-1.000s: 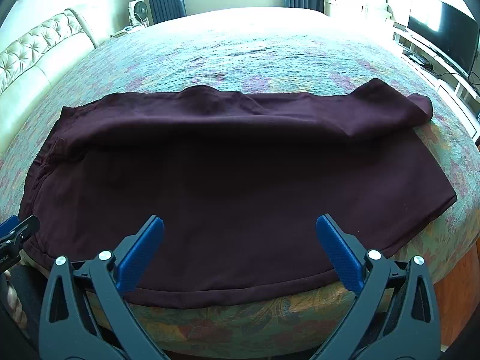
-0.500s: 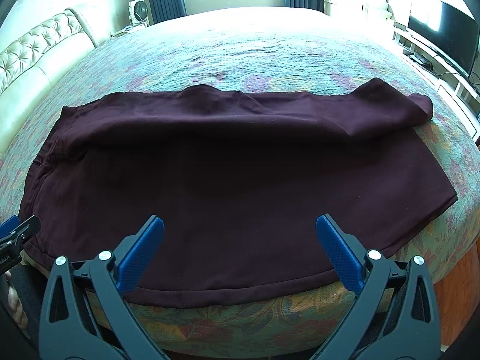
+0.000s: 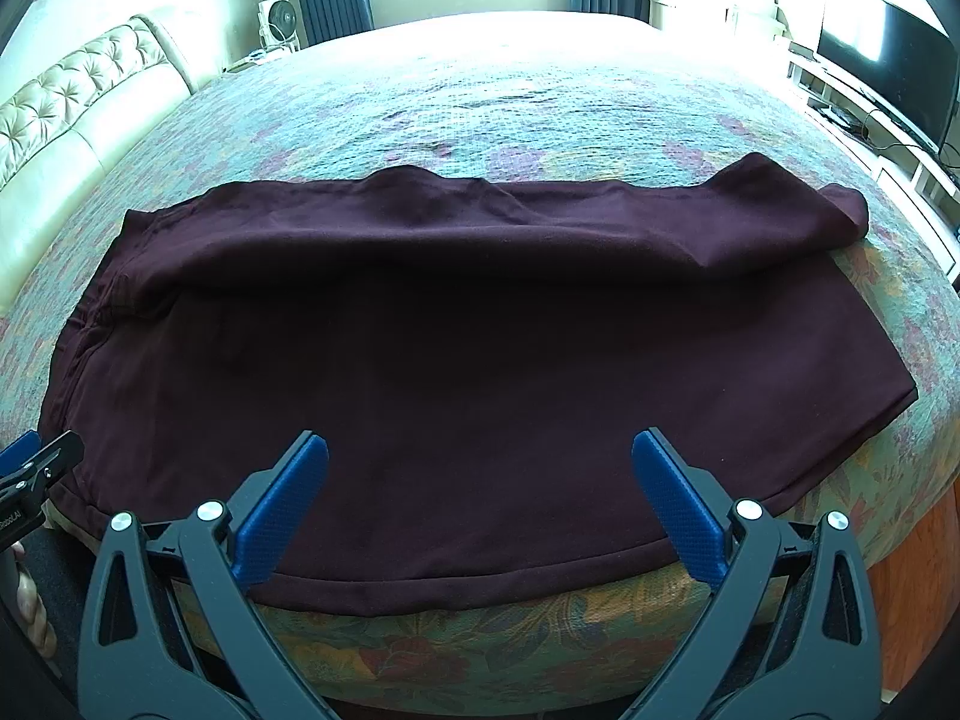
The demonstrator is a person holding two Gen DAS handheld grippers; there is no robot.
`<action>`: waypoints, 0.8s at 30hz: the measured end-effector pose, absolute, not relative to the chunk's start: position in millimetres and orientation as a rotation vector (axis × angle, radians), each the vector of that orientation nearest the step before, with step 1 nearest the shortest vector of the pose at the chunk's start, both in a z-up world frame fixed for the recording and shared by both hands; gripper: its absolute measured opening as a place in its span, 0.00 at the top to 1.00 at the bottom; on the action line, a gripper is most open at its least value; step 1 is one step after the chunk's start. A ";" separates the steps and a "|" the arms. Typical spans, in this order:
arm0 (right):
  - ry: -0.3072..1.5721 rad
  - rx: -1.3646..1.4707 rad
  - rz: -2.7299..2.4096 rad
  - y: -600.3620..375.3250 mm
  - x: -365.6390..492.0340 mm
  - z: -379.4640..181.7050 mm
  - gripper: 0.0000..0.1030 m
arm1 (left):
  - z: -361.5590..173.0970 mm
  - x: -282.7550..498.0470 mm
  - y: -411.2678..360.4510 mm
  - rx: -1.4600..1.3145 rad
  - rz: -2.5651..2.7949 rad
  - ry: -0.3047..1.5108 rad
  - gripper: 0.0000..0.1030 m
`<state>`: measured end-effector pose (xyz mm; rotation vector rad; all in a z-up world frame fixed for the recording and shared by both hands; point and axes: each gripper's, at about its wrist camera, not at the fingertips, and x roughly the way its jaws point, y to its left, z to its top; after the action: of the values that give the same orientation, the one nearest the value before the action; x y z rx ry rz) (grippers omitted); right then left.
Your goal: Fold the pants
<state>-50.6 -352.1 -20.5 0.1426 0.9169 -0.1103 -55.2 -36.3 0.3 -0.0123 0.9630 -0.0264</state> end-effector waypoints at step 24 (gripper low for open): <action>0.998 0.286 -0.034 -387.8 -46.9 -21.9 0.02 | -13.2 -48.4 -27.2 -0.031 -0.034 1.006 0.05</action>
<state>-46.9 -387.8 -21.9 0.2859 0.9985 -0.0344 -48.4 -27.2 -13.2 -0.0311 1.0059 -0.0344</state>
